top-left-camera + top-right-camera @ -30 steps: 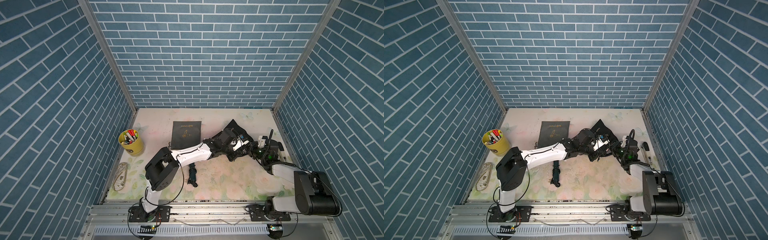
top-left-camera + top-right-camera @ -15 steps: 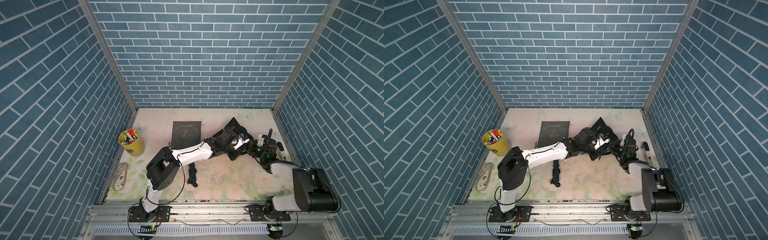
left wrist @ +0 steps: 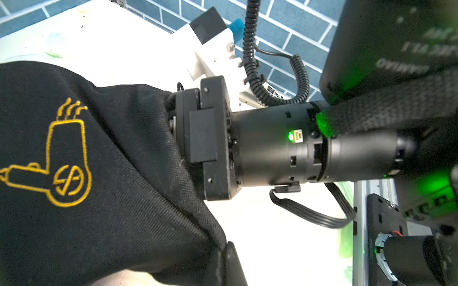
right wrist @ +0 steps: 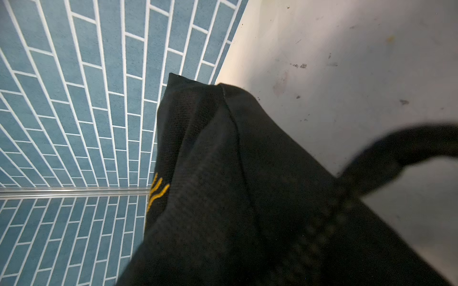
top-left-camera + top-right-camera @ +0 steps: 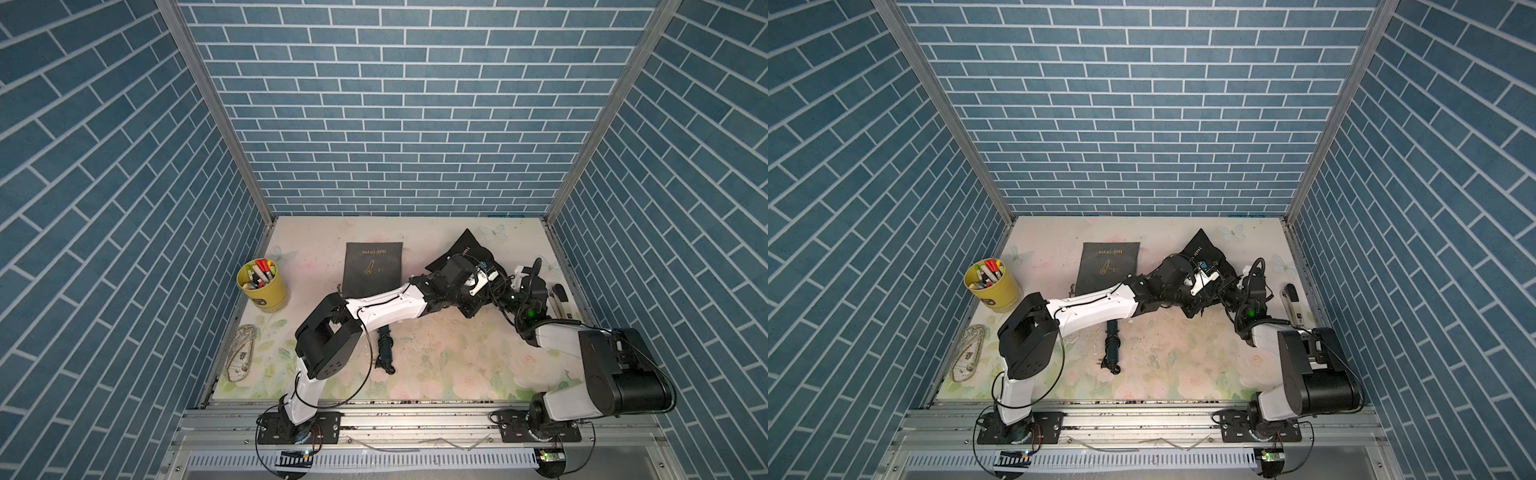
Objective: Pack away hair dryers
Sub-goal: Place the hair dryer in the drawstring bag.
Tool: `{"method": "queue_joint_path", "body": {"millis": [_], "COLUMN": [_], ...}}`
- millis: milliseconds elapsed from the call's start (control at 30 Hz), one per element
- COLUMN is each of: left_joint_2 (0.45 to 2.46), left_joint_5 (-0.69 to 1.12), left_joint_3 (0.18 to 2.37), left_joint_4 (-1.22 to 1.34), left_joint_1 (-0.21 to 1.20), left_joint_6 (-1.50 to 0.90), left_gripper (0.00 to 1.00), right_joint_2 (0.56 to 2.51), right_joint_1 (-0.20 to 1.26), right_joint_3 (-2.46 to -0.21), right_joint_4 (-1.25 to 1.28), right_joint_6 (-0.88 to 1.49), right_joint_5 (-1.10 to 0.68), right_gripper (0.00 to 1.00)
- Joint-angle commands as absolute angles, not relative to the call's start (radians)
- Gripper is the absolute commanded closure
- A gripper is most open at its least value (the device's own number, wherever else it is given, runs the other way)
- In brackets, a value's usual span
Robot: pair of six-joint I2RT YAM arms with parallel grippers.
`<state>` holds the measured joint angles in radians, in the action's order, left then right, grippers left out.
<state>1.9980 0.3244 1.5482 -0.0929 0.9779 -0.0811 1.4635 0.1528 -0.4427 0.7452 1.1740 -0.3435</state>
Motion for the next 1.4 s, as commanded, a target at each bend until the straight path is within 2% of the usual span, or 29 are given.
{"method": "queue_joint_path", "body": {"millis": [0,267,700,900,1167,1367], "left_joint_2": [1.994,1.994,2.005,2.002,1.998,1.996], "left_joint_5": [0.312,0.281,0.279,0.293,0.265,0.253], "left_joint_3": [1.565,1.554,1.534,1.512,1.512,1.517], "left_joint_4": [-0.071,-0.074,-0.061,-0.044,-0.08,-0.095], "left_joint_1": [0.999,0.986,0.966,0.951,0.932,0.92], "left_joint_6": [-0.098,-0.116,-0.144,-0.157,-0.166,-0.166], "left_gripper": [0.96,1.0,1.0,1.0,1.0,1.0], "right_joint_2": [1.483,1.528,1.583,1.581,1.546,1.516], "right_joint_1": [0.16,0.169,0.177,0.177,0.176,0.176], "right_joint_3": [-0.448,-0.443,-0.466,-0.465,-0.469,-0.475], "right_joint_4": [0.83,0.814,0.785,0.761,0.689,0.622], "right_joint_6": [1.199,1.178,1.18,1.183,1.179,1.178], "right_joint_5": [-0.328,-0.365,-0.398,-0.407,-0.422,-0.425], "right_gripper": [1.0,1.0,1.0,0.91,0.73,0.64]}}
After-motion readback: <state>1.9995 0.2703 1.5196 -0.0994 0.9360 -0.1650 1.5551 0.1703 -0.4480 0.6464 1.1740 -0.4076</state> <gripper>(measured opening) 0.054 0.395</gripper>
